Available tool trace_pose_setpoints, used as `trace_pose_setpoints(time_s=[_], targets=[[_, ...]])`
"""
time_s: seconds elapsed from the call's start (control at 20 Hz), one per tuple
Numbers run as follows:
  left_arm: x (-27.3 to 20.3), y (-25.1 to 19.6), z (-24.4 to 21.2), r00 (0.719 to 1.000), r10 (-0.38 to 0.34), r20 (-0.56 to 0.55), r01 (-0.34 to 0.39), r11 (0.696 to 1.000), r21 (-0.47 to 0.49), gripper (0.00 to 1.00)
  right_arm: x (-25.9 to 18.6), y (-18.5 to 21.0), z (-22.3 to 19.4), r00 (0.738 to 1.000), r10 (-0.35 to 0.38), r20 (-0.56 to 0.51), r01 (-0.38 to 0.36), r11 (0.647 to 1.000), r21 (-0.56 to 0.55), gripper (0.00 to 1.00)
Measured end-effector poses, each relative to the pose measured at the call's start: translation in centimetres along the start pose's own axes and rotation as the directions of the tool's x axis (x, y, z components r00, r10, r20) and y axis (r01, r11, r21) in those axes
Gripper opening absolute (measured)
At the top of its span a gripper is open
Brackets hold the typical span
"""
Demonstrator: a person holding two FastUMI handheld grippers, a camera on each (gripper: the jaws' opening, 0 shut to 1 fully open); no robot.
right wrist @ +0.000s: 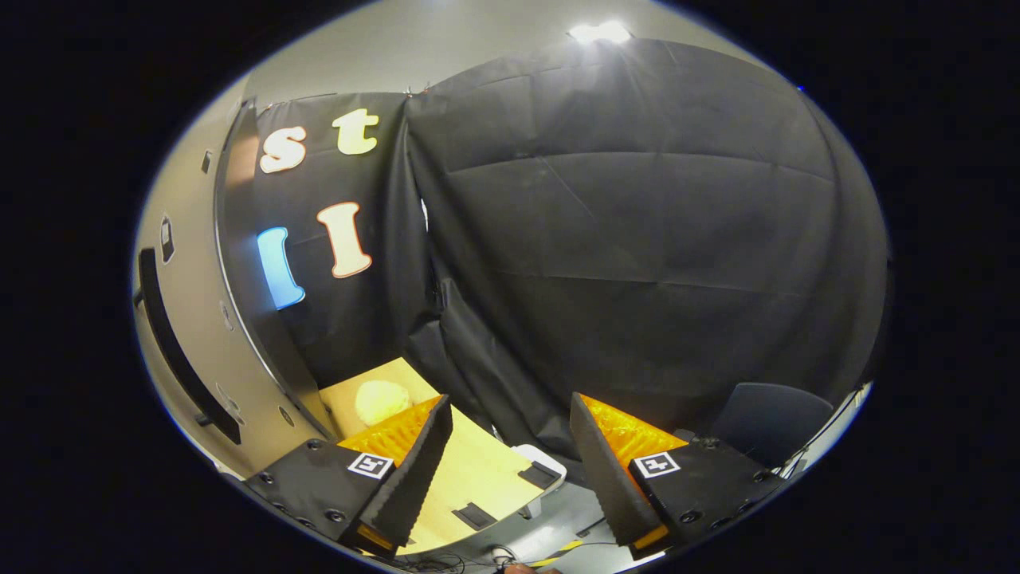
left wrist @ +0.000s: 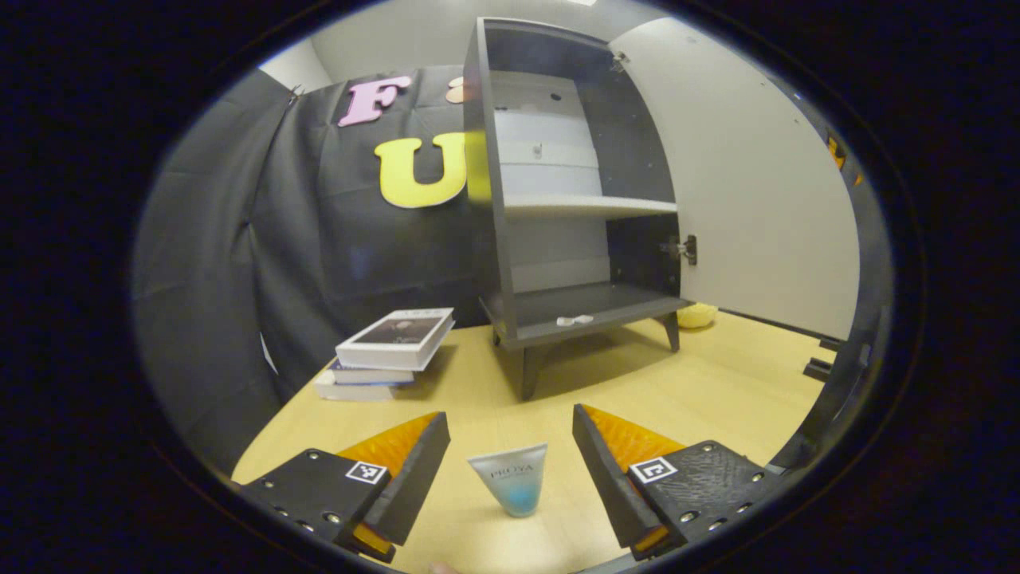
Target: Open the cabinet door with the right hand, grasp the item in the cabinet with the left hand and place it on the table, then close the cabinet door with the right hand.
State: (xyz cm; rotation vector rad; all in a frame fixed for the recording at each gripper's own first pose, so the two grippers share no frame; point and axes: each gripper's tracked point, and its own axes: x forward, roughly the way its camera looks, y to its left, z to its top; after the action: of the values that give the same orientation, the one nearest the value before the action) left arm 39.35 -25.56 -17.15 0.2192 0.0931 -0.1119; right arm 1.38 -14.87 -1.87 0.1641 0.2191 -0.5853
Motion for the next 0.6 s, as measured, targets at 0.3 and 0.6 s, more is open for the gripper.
trace_pose_setpoints(time_s=[0.3, 0.6], targets=[[-3.8, -0.4, 10.7, 0.992, 0.062, 0.108, -0.056, 0.997, -0.062, 0.94, 2.8, -1.3, 1.8, 0.998, 0.003, 0.064, -0.006, 0.999, 0.038, 0.91], [-6.0, -1.0, 20.1, 0.971, 0.183, 0.151, -0.17, 0.981, -0.098, 0.94, 7.6, -2.4, 2.4, 0.997, 0.029, 0.068, -0.037, 0.991, 0.127, 0.94]])
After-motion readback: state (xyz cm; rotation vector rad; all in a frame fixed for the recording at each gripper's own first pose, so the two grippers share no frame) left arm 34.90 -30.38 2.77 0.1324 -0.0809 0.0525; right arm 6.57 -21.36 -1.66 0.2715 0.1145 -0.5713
